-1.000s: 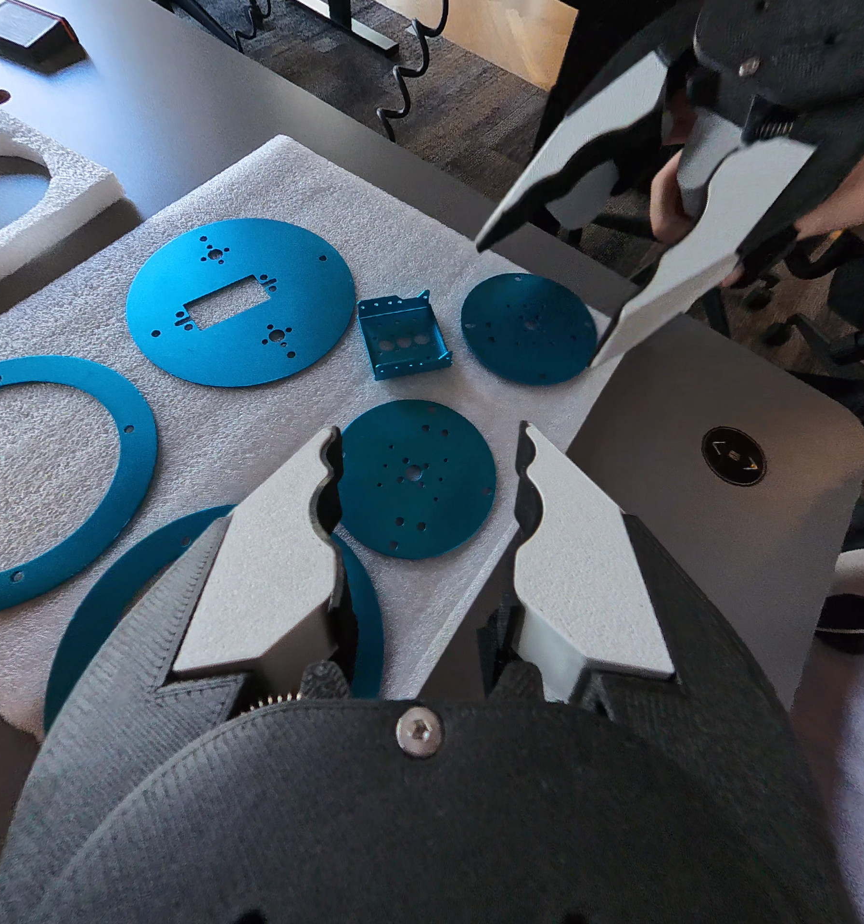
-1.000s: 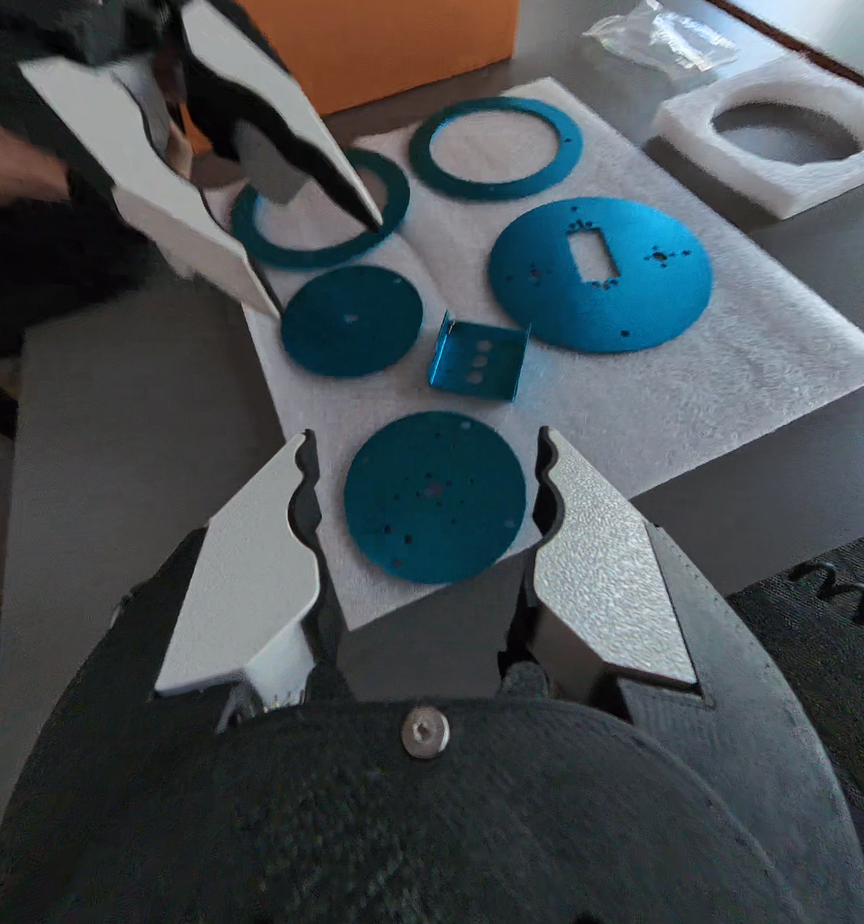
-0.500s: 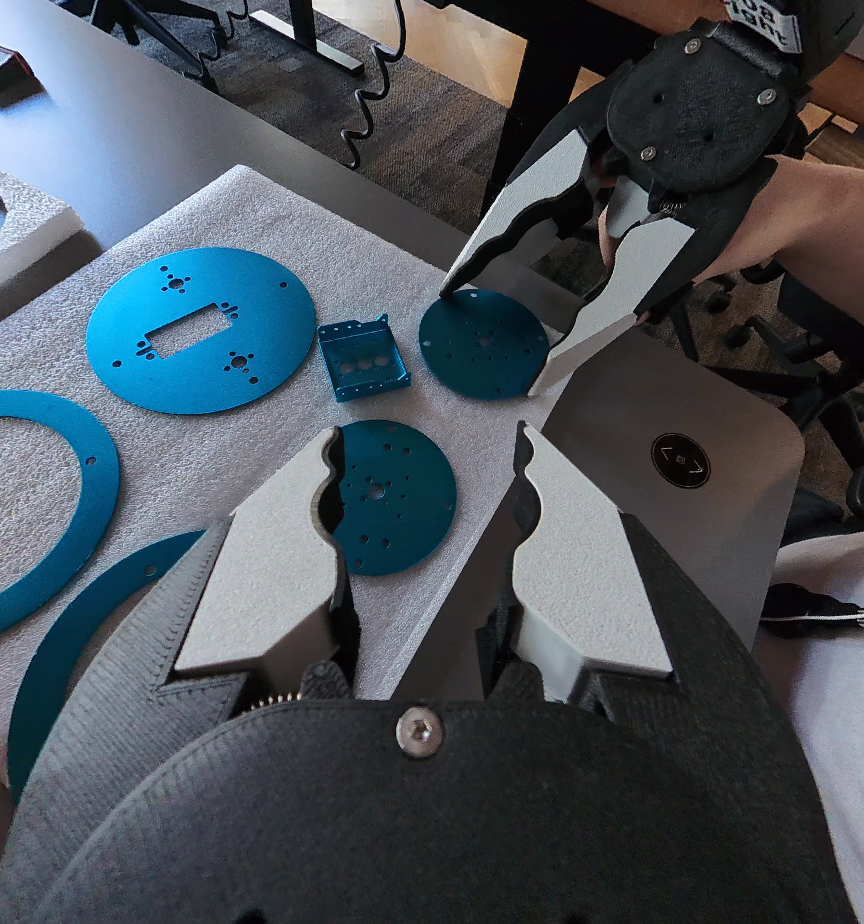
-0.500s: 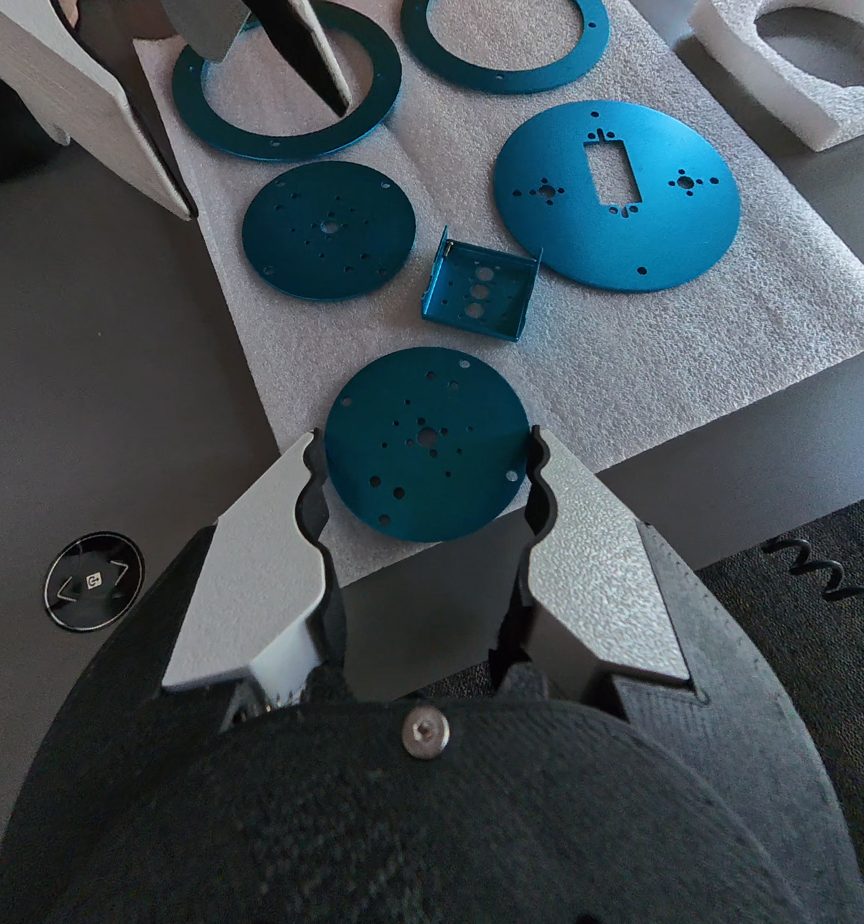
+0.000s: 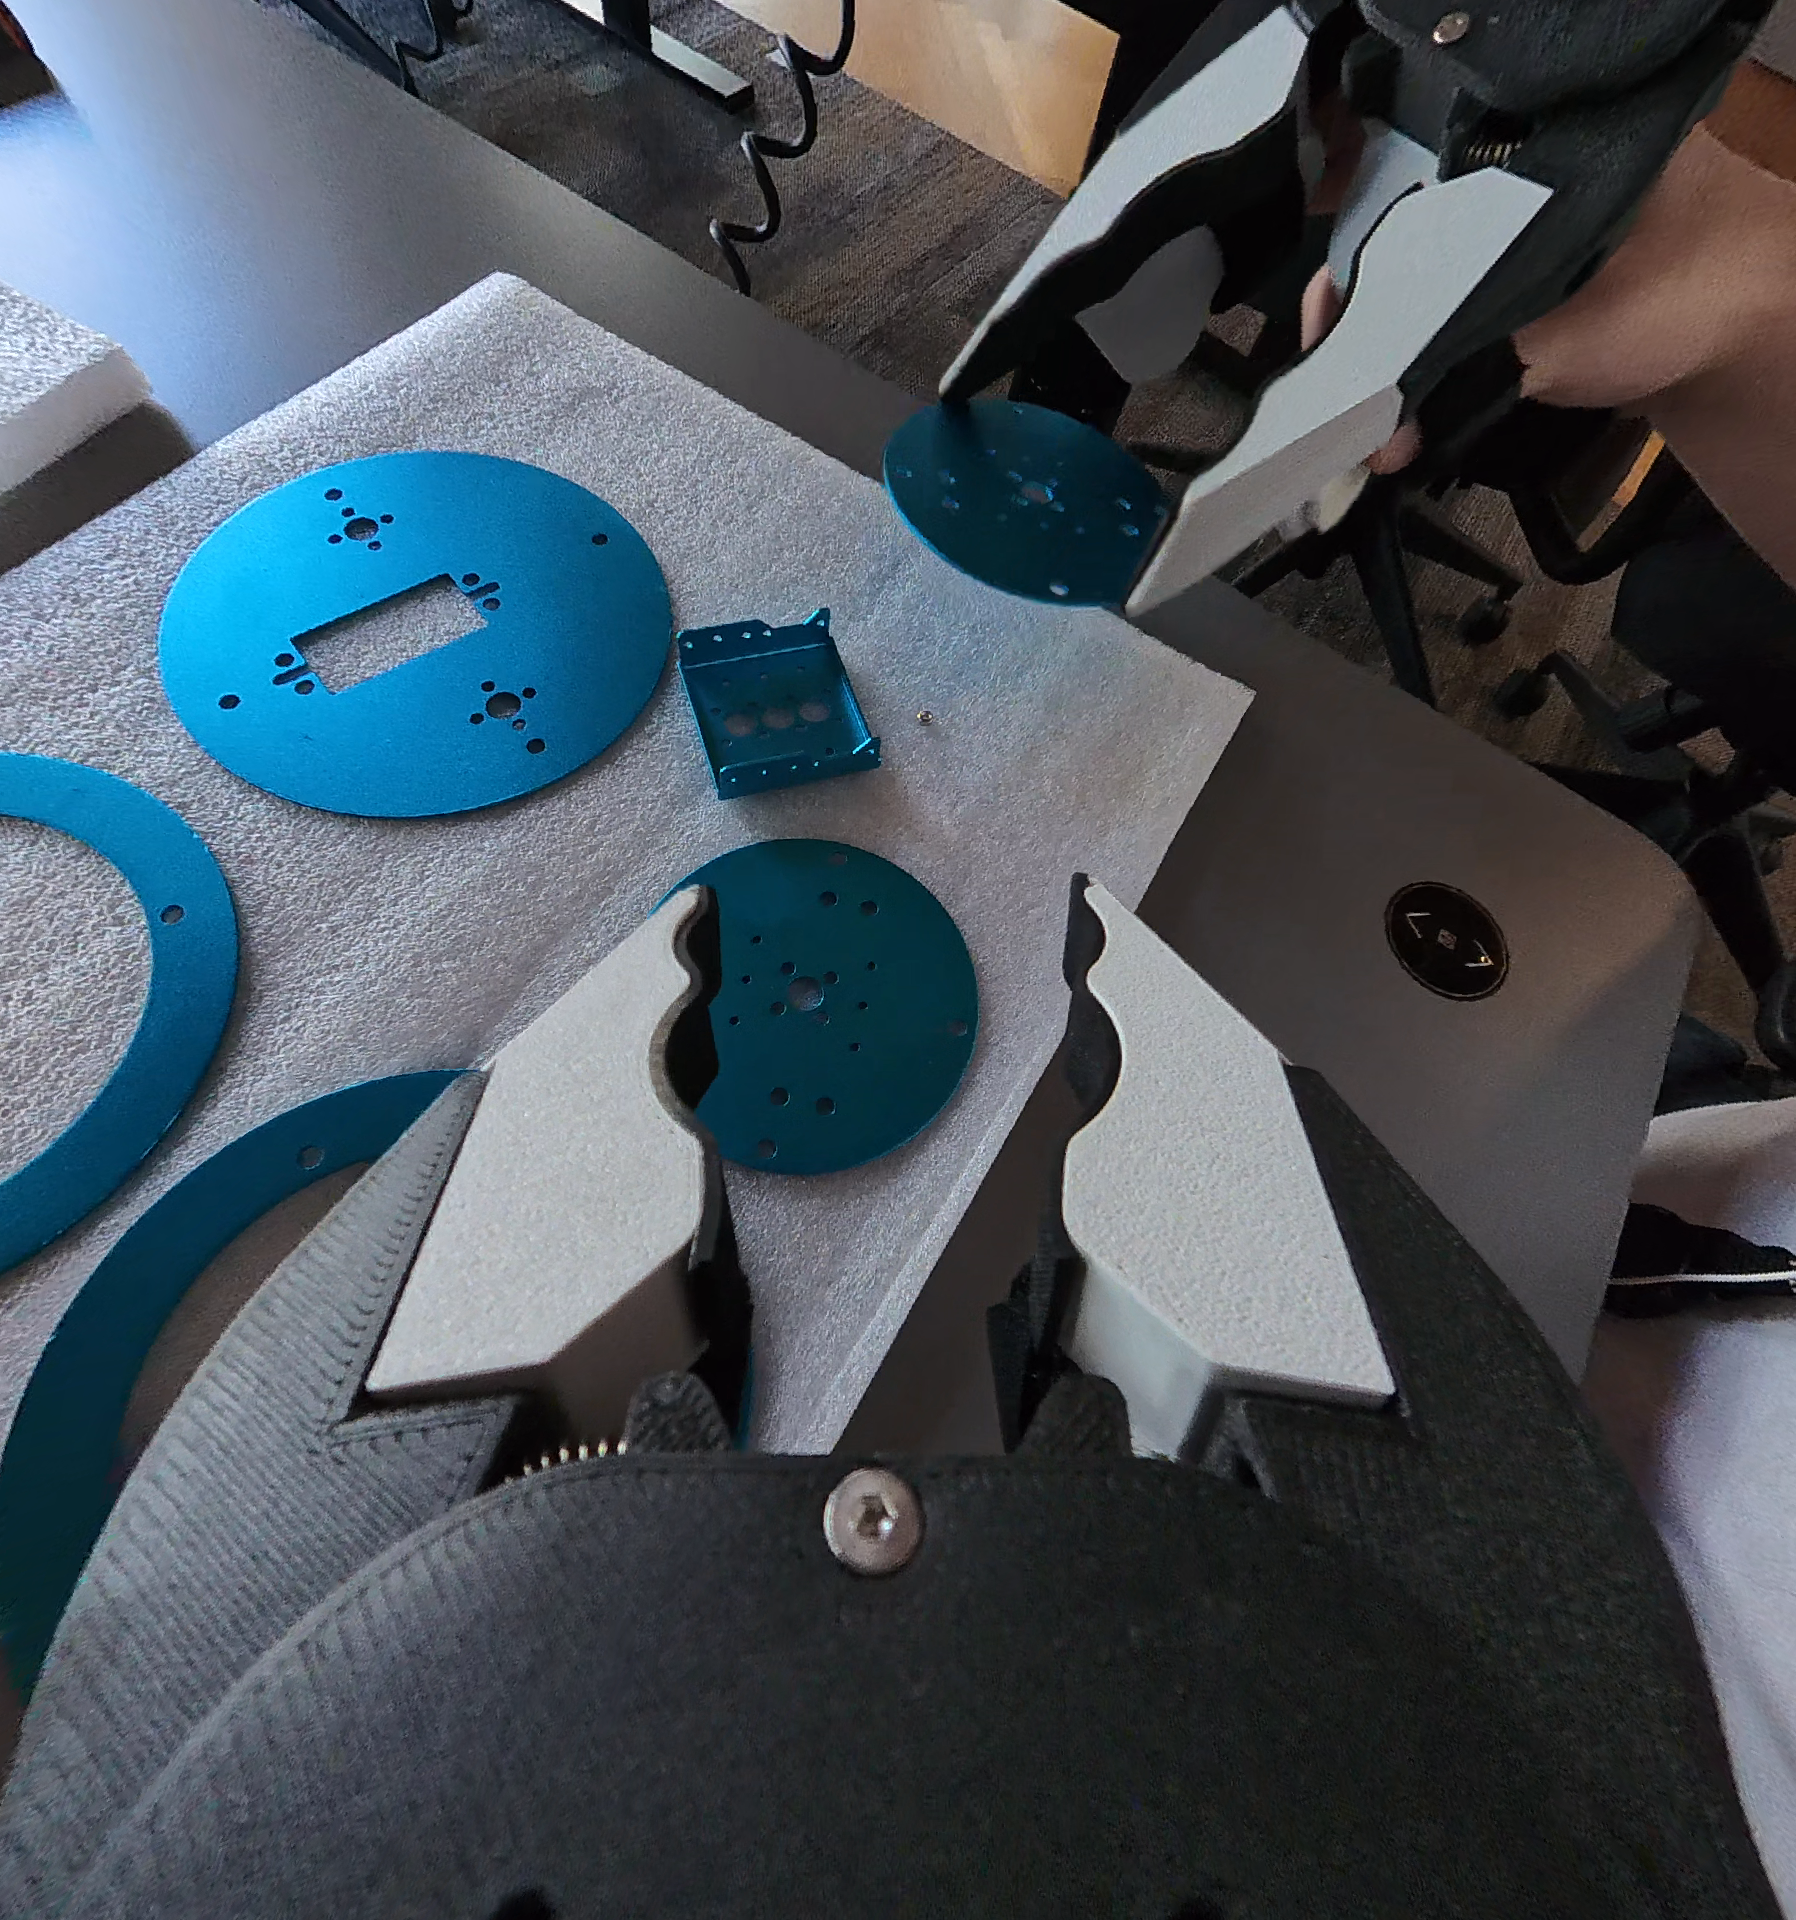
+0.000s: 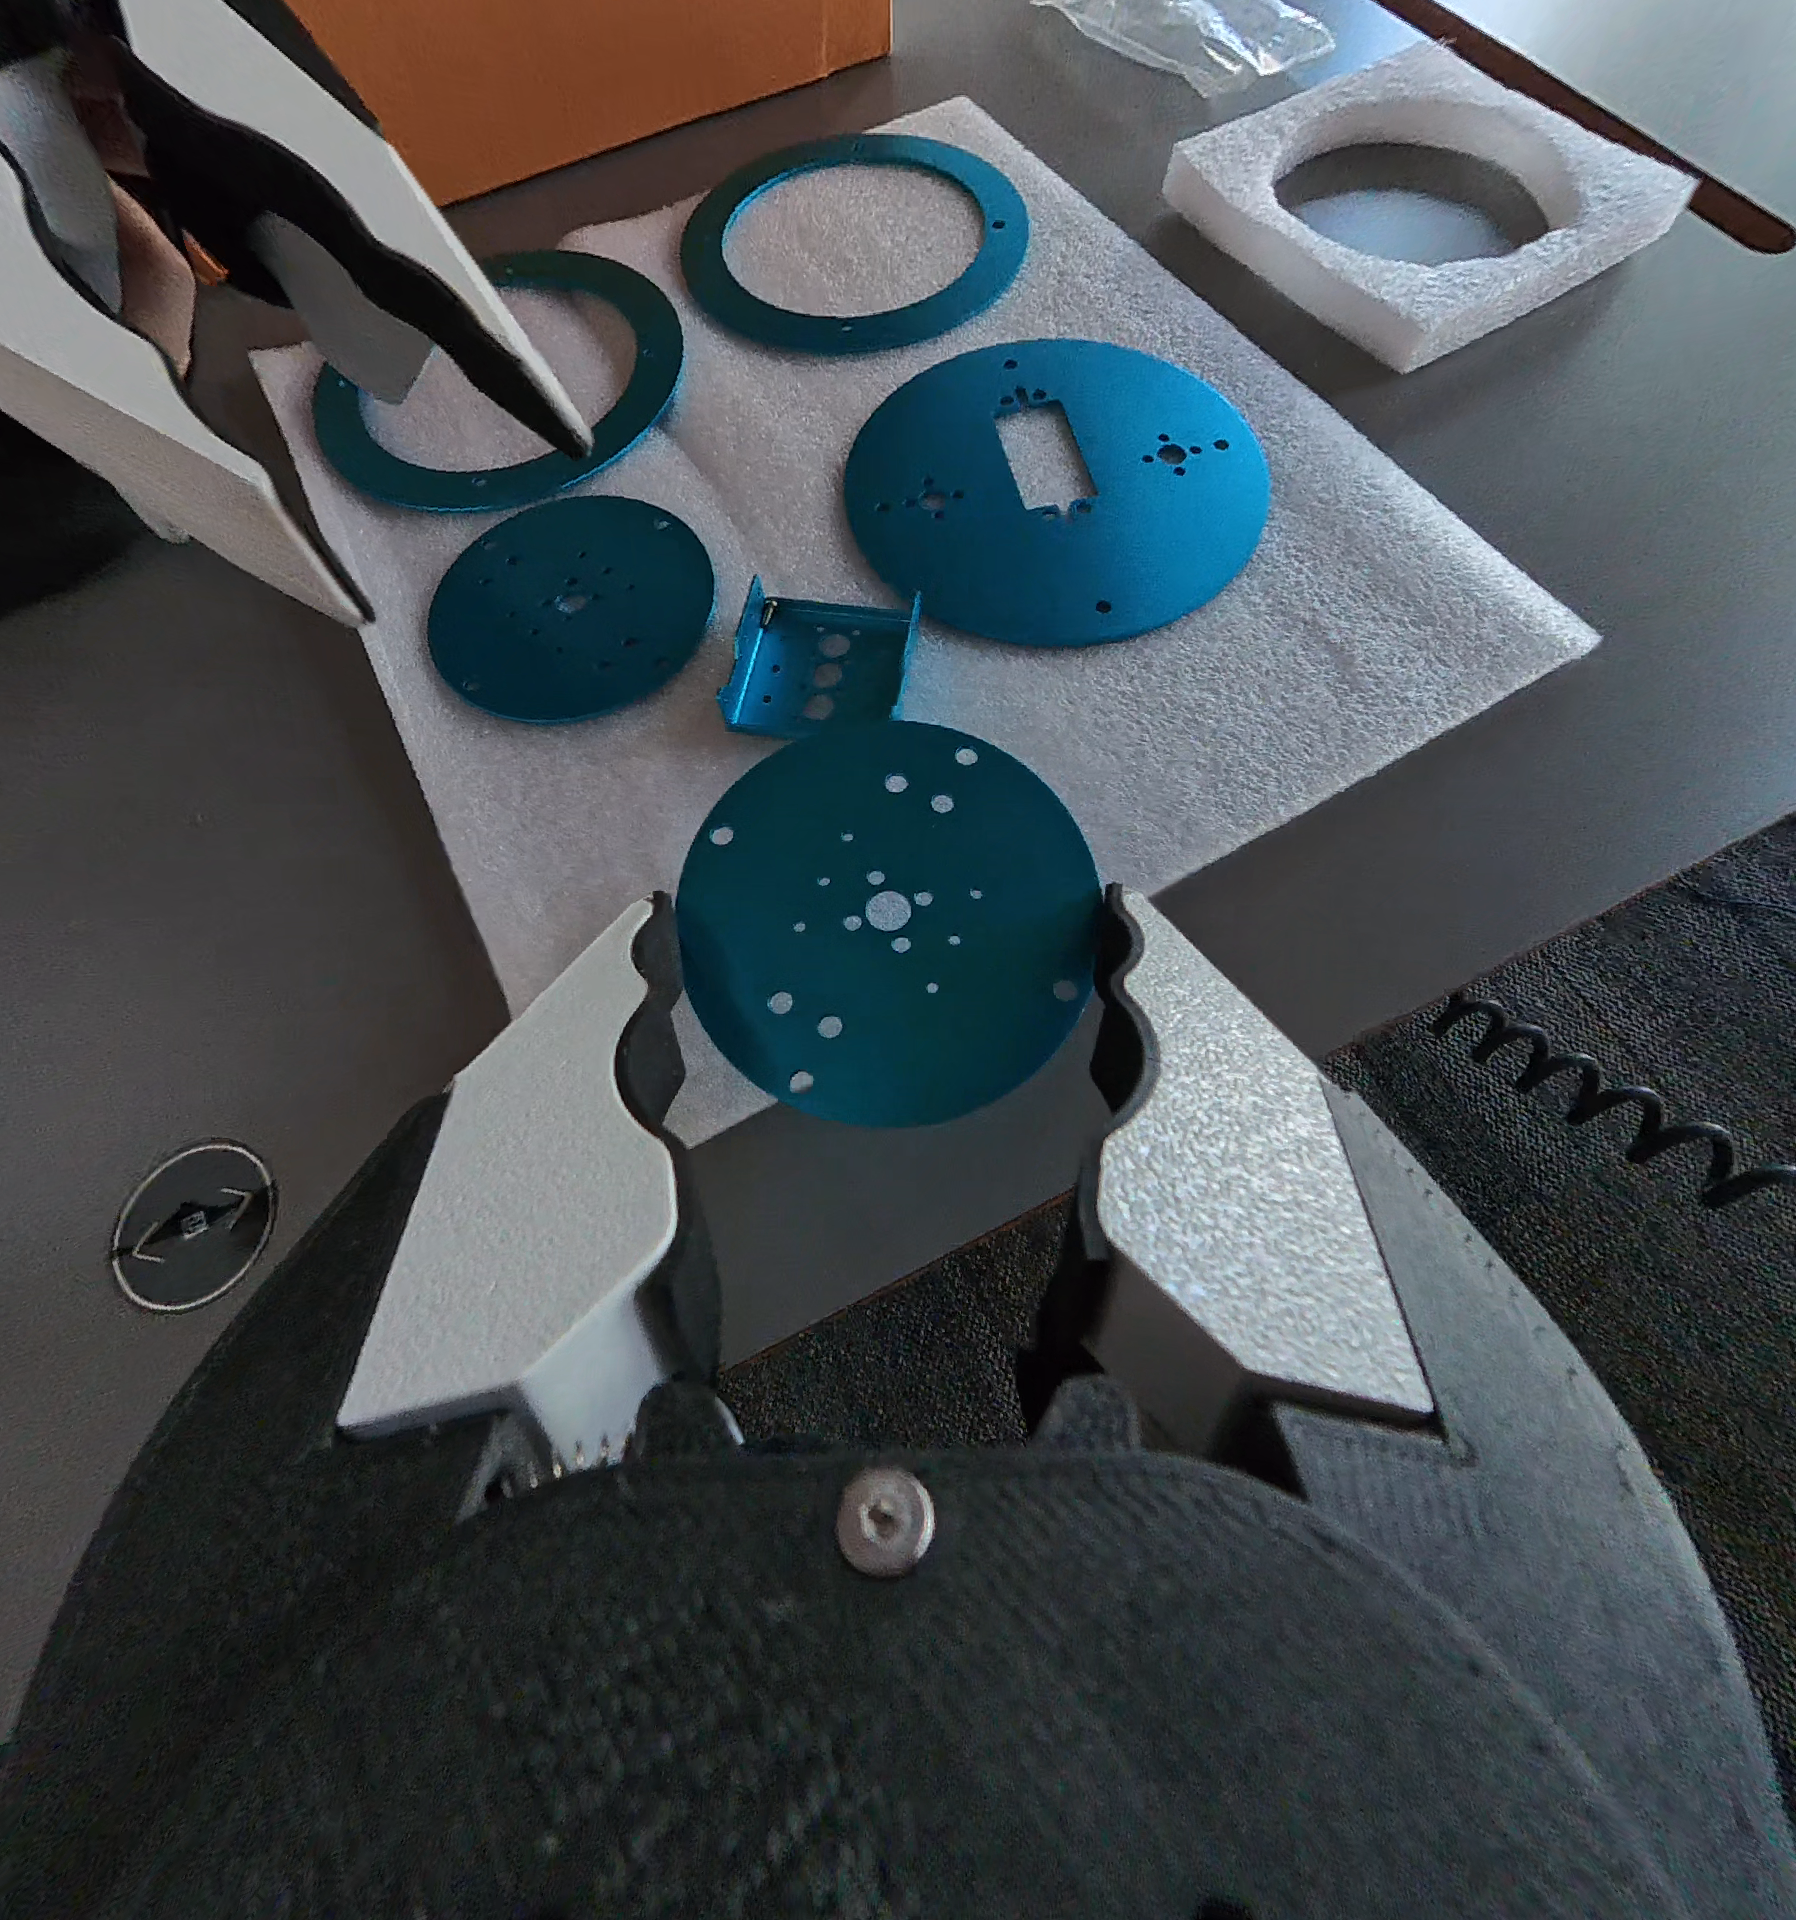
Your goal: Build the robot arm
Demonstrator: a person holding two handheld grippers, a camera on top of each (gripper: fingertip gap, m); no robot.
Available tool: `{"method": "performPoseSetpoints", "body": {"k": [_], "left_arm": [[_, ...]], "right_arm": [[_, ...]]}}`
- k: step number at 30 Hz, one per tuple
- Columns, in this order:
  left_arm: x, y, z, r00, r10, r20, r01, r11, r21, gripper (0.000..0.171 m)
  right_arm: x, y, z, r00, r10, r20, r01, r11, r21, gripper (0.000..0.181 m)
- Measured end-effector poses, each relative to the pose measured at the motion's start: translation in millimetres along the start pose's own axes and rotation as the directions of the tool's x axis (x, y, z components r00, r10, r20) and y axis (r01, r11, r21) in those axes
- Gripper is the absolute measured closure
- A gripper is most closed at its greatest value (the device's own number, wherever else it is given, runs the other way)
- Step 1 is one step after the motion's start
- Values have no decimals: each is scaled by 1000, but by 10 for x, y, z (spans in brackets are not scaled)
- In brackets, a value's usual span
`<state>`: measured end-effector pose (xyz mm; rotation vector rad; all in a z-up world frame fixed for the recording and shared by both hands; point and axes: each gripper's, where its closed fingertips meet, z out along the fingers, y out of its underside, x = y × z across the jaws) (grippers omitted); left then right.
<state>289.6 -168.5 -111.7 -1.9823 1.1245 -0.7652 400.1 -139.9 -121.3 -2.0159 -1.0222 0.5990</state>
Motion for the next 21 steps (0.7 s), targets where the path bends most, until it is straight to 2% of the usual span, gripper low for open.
{"method": "performPoseSetpoints", "body": {"k": [3, 7, 11, 14, 16, 19, 21], "left_arm": [[-9, 26, 33, 1000, -9, -2, 9, 1000, -13, 106], [-16, 33, 77, 1000, -22, -11, 22, 999, -27, 108], [7, 4, 90, 1000, -10, -17, 9, 1000, -28, 108], [17, 0, 94, 1000, -7, -18, 6, 1000, -29, 108], [17, 5, 87, 1000, -12, -18, 12, 1000, -29, 108], [16, 4, 51, 1000, -23, -19, 23, 1000, -20, 108], [7, -1, 24, 999, -29, -15, 29, 999, -13, 108]], "right_arm": [[-205, 86, 58, 1000, -15, 11, 16, 998, -54, 101], [-330, 234, 151, 999, 15, -43, -20, 991, -132, 101], [-415, 210, 167, 997, 69, -39, -73, 992, -105, 101], [-396, 257, 190, 998, 33, -58, -39, 992, -117, 100], [-423, 226, 169, 999, 34, -32, -37, 994, -106, 101], [-402, 2, 70, 999, 44, 24, -44, 999, -19, 102], [-257, -187, 42, 999, 29, 27, -31, 998, 50, 117]]}}
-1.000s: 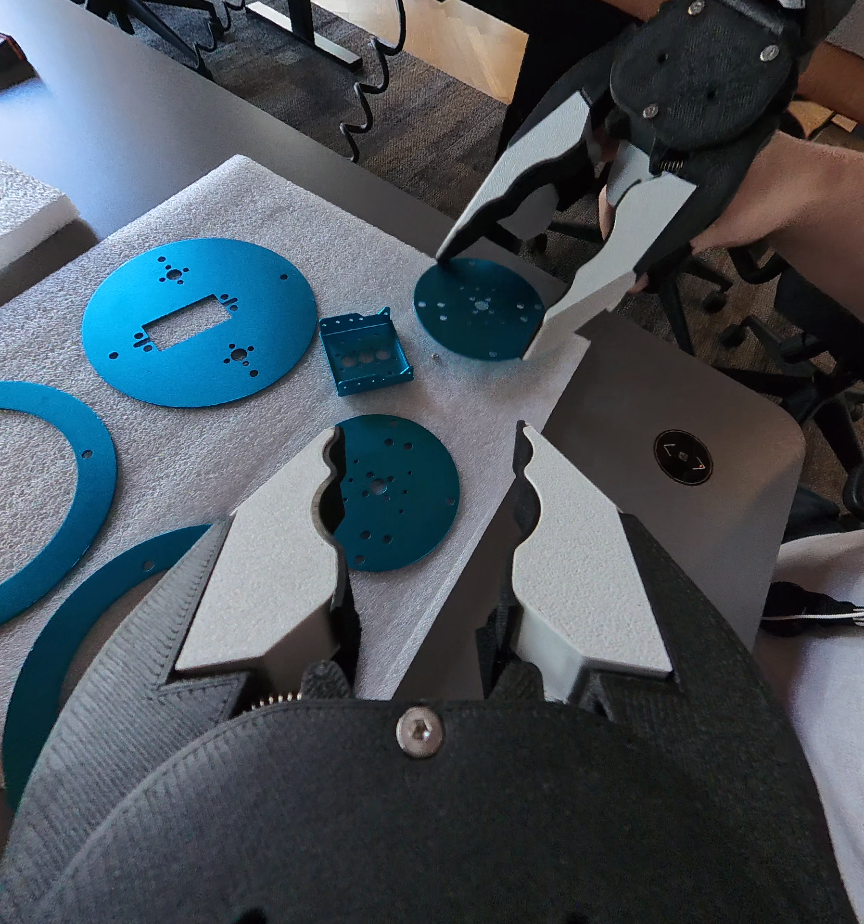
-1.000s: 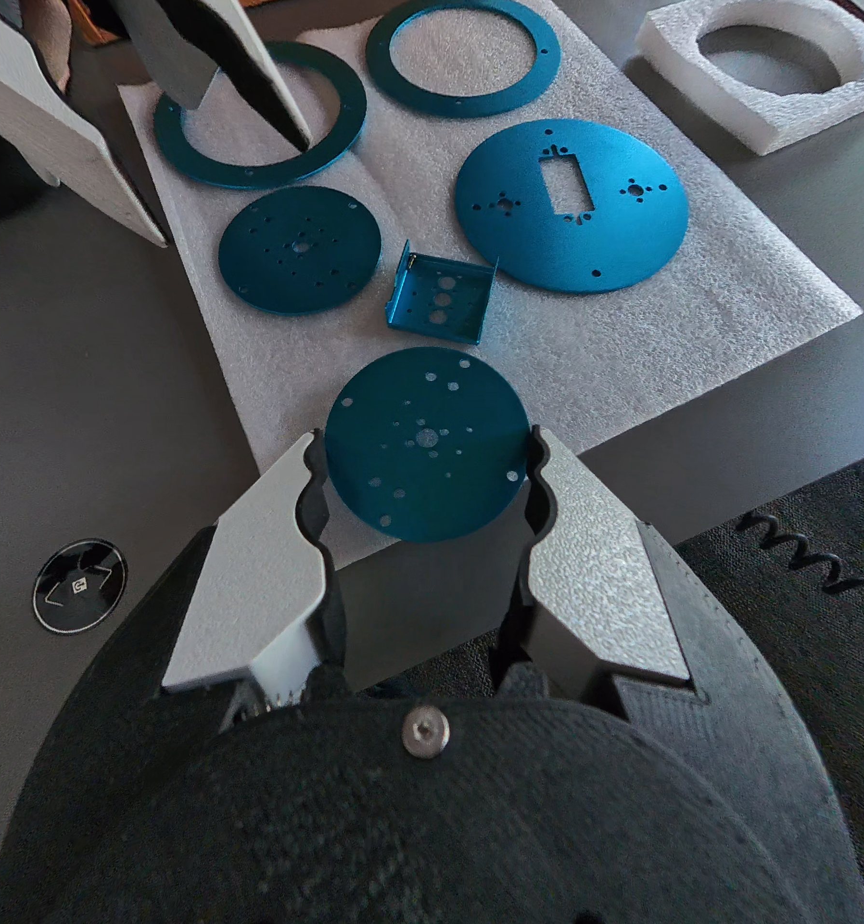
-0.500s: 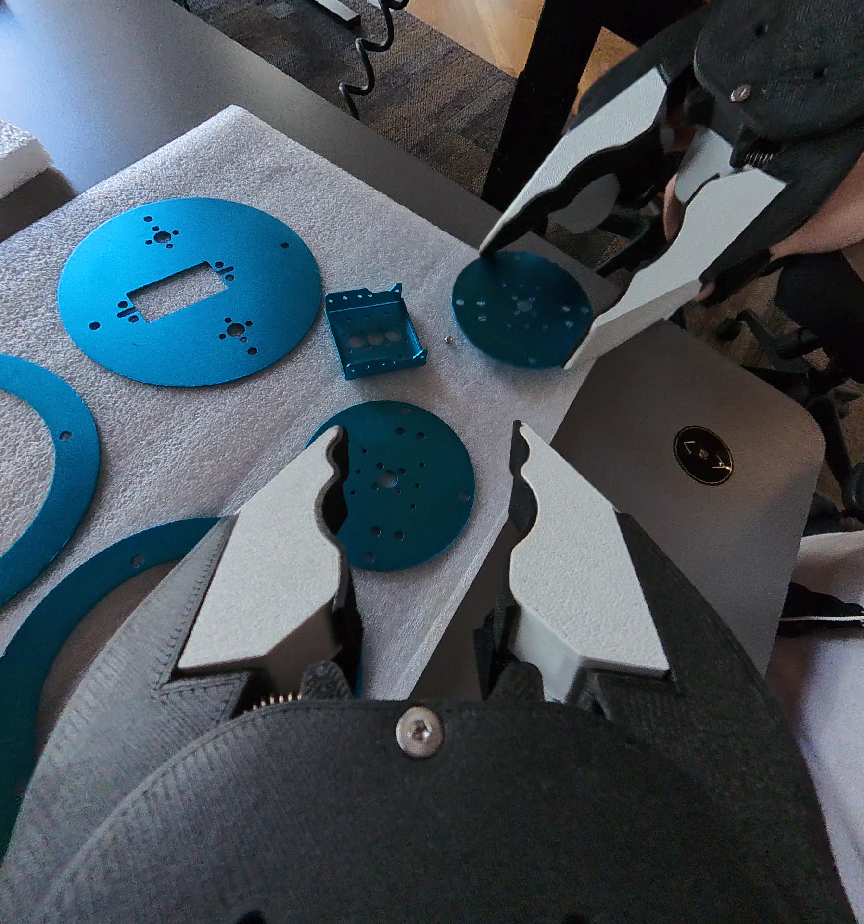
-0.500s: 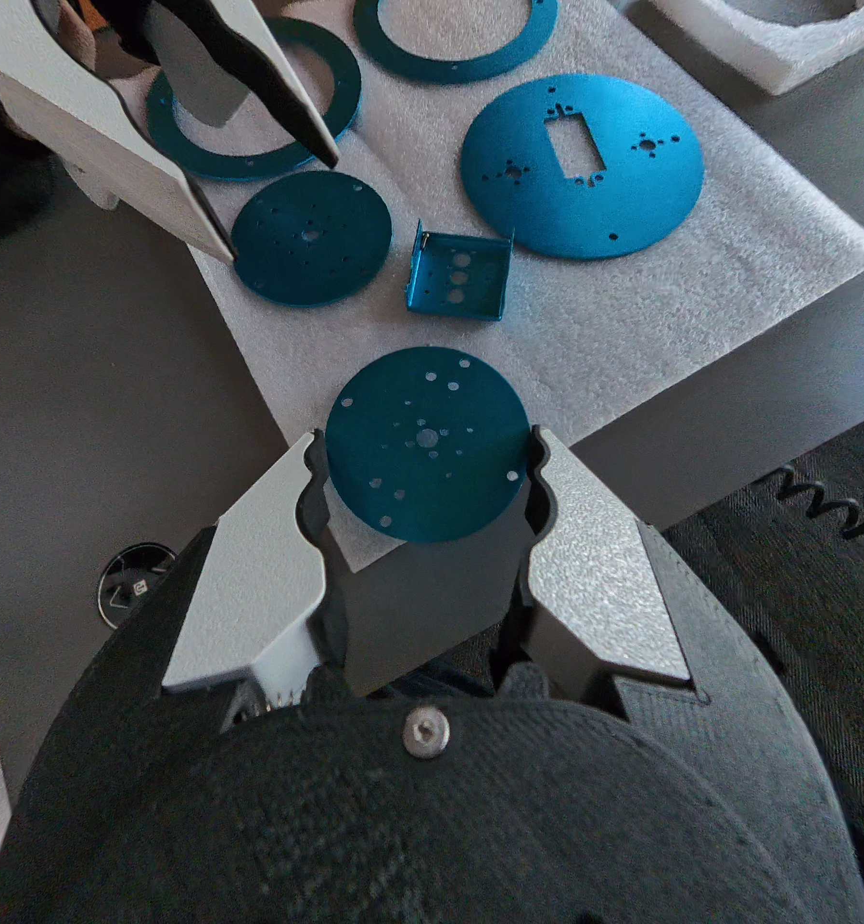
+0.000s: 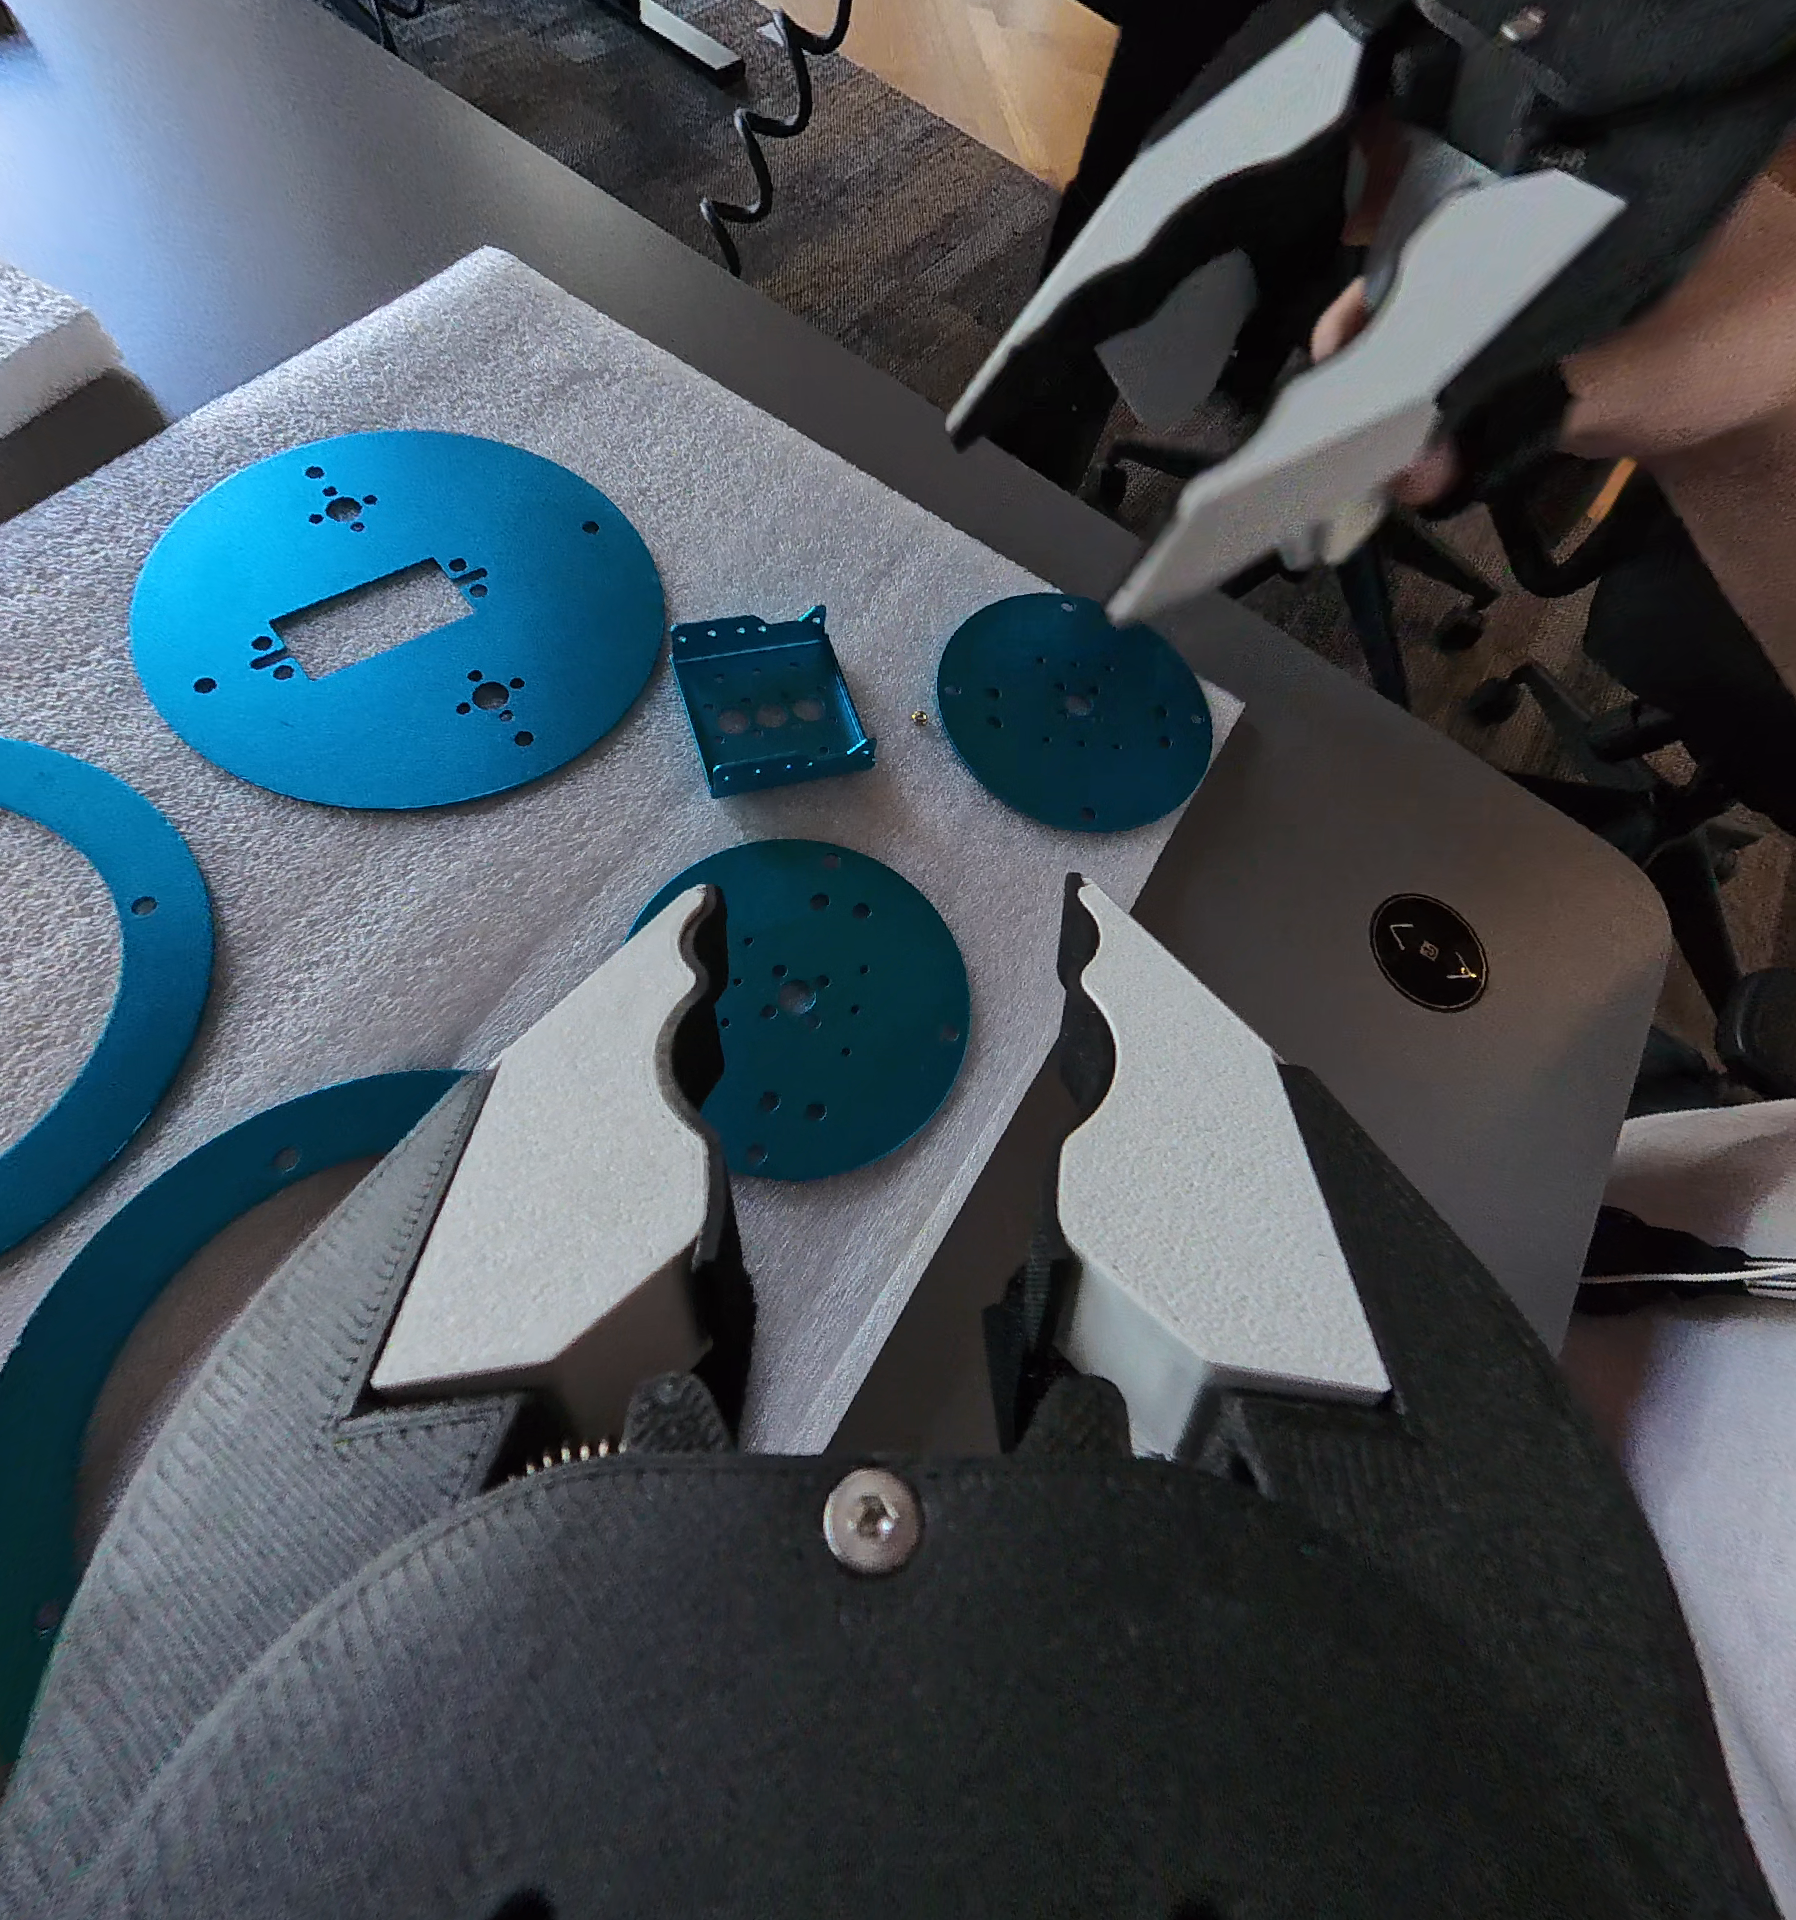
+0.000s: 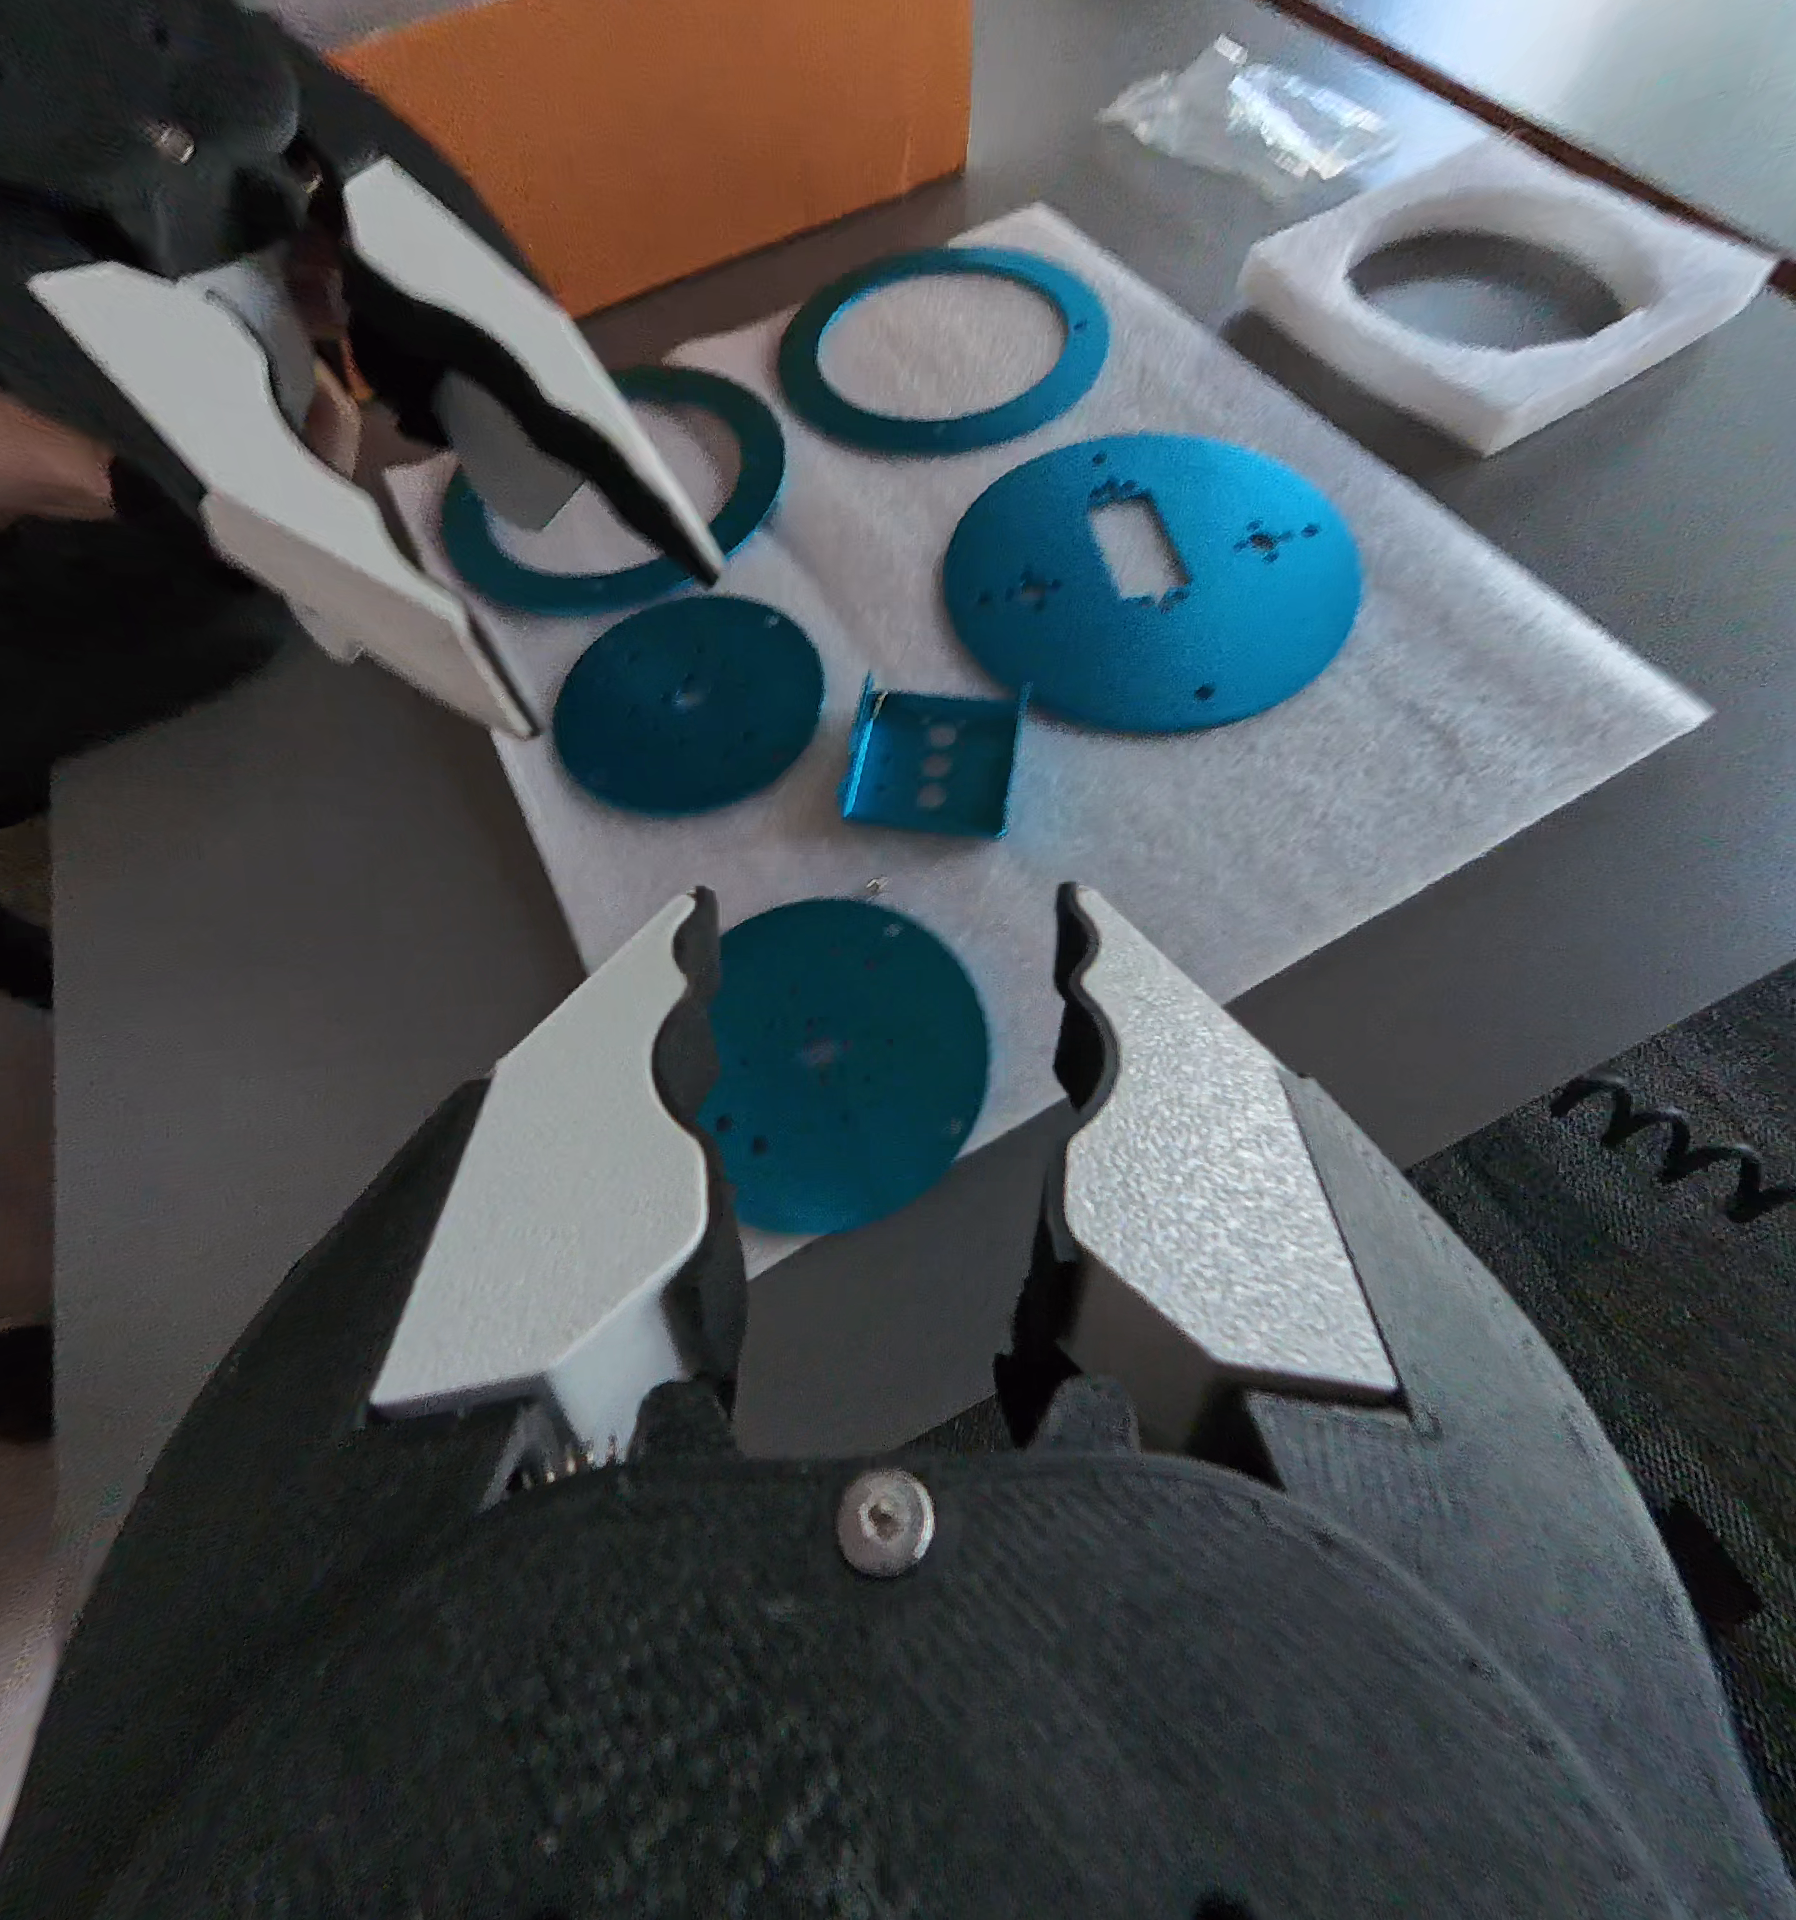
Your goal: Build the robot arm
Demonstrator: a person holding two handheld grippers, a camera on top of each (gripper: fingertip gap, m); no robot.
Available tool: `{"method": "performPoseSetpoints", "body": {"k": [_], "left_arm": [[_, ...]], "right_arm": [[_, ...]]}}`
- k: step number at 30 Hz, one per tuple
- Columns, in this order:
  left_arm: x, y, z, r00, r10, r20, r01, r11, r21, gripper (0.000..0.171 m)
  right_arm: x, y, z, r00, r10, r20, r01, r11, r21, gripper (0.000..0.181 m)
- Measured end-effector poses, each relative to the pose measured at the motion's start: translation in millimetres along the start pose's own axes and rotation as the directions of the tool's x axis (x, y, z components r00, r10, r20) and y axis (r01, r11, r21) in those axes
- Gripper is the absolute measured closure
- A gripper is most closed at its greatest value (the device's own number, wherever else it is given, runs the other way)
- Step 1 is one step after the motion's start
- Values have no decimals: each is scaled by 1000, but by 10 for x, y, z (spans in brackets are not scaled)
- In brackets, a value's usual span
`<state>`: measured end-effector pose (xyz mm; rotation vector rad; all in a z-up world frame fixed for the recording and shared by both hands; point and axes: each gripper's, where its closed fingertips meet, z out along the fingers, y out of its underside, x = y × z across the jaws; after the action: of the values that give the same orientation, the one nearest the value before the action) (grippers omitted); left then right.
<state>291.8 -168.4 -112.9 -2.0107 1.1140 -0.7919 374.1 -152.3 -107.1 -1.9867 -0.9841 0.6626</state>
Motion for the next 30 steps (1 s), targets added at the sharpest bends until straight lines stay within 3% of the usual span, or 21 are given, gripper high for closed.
{"method": "performPoseSetpoints", "body": {"k": [2, 6, 10, 14, 21, 26, 30], "left_arm": [[-13, -5, -16, 1000, -6, 4, 6, 1000, 6, 108], [-39, 12, -38, 1000, -16, 20, 16, 1000, 2, 108], [-50, 66, -57, 999, -26, 28, 26, 1000, -10, 109], [-77, 101, 18, 999, -39, 14, 39, 999, -29, 110], [-125, 40, 139, 999, -37, 11, 37, 999, -26, 111], [-225, -20, 242, 996, -32, 89, 34, 999, -20, 98], [-231, -63, 359, 989, 7, 146, -2, 1000, -30, 97]], "right_arm": [[193, -101, 104, 999, 39, 1, -39, 999, 19, 140], [302, -53, 470, 991, 129, 40, -126, 990, -65, 146], [315, 57, 612, 988, 151, -13, -151, 982, -116, 153], [335, 57, 624, 984, 176, -25, -178, 978, -104, 180], [305, -8, 610, 987, 146, -65, -150, 987, -60, 181], [240, -36, 560, 980, 67, -185, -81, 994, -71, 181], [177, -96, 551, 970, 95, -222, -110, 992, -56, 181]]}}
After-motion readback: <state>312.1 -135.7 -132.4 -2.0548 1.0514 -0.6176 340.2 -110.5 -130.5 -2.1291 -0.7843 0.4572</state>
